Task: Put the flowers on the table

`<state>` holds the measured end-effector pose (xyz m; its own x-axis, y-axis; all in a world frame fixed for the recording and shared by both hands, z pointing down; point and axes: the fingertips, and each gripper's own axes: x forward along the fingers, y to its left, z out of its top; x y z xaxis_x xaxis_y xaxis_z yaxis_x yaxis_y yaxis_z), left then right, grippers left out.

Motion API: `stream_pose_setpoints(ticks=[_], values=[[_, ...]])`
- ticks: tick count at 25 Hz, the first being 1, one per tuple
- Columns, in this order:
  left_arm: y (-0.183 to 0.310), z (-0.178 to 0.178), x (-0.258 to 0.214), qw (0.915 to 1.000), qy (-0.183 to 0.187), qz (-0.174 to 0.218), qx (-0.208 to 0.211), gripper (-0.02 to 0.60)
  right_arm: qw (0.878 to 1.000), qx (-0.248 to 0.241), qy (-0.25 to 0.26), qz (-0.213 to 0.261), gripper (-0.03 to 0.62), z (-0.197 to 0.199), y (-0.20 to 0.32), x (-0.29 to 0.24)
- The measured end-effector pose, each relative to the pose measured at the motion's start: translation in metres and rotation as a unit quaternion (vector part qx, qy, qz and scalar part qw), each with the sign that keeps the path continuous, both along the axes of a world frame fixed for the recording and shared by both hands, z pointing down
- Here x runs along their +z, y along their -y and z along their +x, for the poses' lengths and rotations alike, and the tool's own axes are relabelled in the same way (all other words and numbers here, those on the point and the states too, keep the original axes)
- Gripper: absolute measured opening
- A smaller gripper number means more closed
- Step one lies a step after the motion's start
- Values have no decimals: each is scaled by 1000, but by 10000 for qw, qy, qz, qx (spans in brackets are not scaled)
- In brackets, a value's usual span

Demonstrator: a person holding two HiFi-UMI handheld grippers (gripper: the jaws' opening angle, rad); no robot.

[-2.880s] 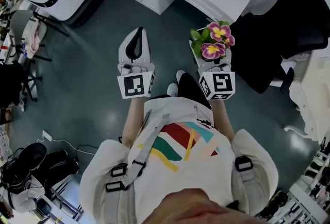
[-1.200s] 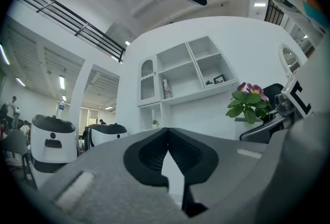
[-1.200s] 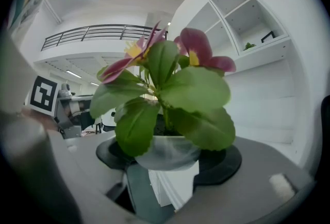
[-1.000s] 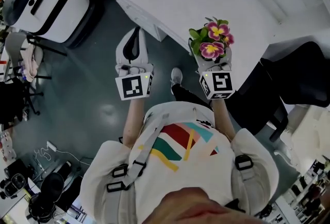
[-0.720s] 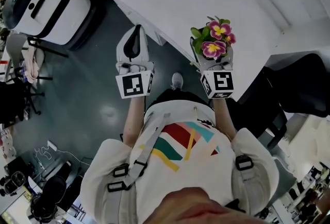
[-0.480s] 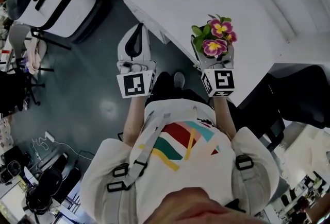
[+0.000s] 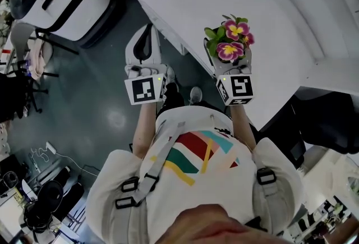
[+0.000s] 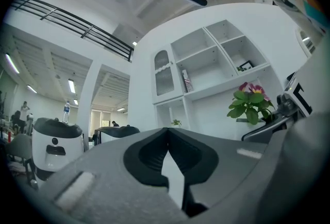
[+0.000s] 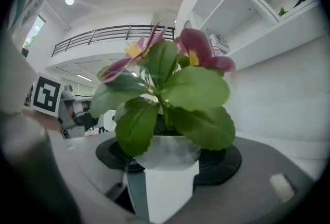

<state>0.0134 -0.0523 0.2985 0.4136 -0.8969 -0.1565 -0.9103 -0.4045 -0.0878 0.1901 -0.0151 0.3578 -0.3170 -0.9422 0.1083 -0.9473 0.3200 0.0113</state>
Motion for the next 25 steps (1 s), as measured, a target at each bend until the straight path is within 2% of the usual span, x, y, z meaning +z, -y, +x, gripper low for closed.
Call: stream_pose_setpoints(ticks=[5, 10, 16, 25], values=[[38, -29, 1, 9999, 22, -38, -135, 2, 9999, -143, 20, 47, 331, -27, 41, -5], [54, -38, 1, 9995, 31, 0, -299, 2, 9995, -320, 24, 82, 331, -36, 65, -4], [96, -73, 1, 9988, 7, -58, -489, 2, 9982, -582, -58, 98, 331, -75, 121, -8], [141, -91, 5, 9991, -2, -173, -396, 2, 9974, -665, -280, -11, 331, -102, 183, 4]])
